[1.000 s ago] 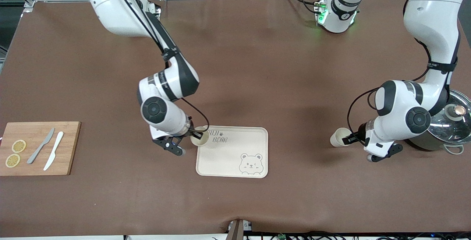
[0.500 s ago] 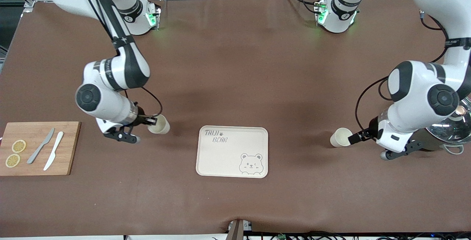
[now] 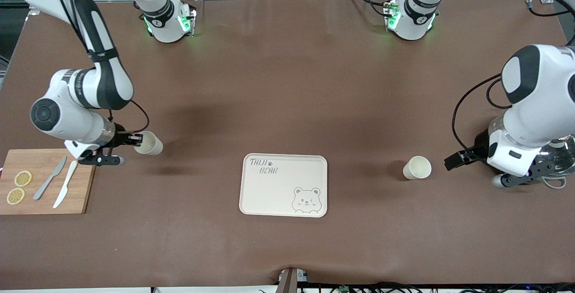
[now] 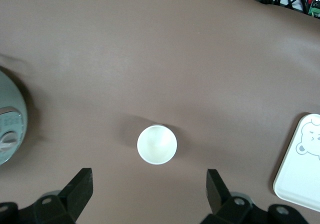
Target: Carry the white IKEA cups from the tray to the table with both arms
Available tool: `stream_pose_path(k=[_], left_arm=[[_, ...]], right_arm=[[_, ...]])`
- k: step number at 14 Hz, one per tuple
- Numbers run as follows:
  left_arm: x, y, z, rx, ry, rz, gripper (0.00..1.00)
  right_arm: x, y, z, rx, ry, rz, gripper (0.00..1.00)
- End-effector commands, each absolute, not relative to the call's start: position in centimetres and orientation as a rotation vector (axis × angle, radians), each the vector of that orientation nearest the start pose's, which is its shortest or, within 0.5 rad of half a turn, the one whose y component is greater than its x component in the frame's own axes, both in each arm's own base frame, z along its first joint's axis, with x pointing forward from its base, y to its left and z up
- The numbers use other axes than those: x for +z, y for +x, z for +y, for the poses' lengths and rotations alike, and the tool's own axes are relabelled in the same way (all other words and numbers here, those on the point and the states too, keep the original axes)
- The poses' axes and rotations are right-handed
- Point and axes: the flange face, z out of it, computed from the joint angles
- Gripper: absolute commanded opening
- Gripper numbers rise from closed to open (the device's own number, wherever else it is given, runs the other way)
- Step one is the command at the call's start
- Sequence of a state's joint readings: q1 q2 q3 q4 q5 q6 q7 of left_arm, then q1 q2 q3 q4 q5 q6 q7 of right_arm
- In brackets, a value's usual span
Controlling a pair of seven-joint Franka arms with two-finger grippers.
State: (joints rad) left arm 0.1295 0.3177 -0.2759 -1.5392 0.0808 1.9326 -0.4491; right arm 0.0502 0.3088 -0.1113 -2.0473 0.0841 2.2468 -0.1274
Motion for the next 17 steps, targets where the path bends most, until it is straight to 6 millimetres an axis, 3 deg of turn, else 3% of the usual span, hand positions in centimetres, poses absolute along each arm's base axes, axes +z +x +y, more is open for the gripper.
stream_pose_path(k=[1,6,7,8,9,11,13,14,15,17], left_arm=[[51.2,64.5,-6.6,-0.132,-3.097,-0.412,1.0],[56.6,61.7,-6.4,-0.094,-3.07,-0.368,1.0],[57.2,61.1,-6.6,-0.08,-3.066,-0.355,1.0],[57.9,60.6,-6.5,-0.08,-3.063,-0.335,1.0],[58.3,60.3,-6.6,-0.075,-3.063,-0.308,1.0],[59.1,59.7,-6.7,-0.053,-3.057,-0.299,1.0],[59.4,59.0,-6.9,-0.006,-3.052,-0.276,1.0],[61.1,58.5,-6.7,-0.035,-3.053,-0.269,1.0],[61.5,58.2,-6.6,-0.02,-3.055,-0.245,1.0],[61.8,57.8,-6.6,0.0,-3.051,-0.193,1.0]], right_arm=[[25.9,55.3,-7.5,0.083,-3.101,-0.161,0.0],[23.9,54.8,-9.1,0.122,-3.097,-0.153,0.0],[23.4,54.8,-9.1,0.131,-3.096,-0.153,0.16],[22.9,54.8,-9.2,0.142,-3.094,-0.149,0.69],[22.8,54.8,-9.3,0.148,-3.09,-0.136,0.99],[23.6,55.3,-9.1,0.154,-3.086,-0.149,1.0],[27.0,57.6,-8.9,0.2,-3.075,-0.167,1.0],[29.1,58.8,-9.1,0.246,-3.061,-0.172,1.0],[30.9,59.9,-9.5,0.267,-3.056,-0.173,1.0],[34.6,62.3,-9.2,0.219,-3.054,-0.183,1.0]])
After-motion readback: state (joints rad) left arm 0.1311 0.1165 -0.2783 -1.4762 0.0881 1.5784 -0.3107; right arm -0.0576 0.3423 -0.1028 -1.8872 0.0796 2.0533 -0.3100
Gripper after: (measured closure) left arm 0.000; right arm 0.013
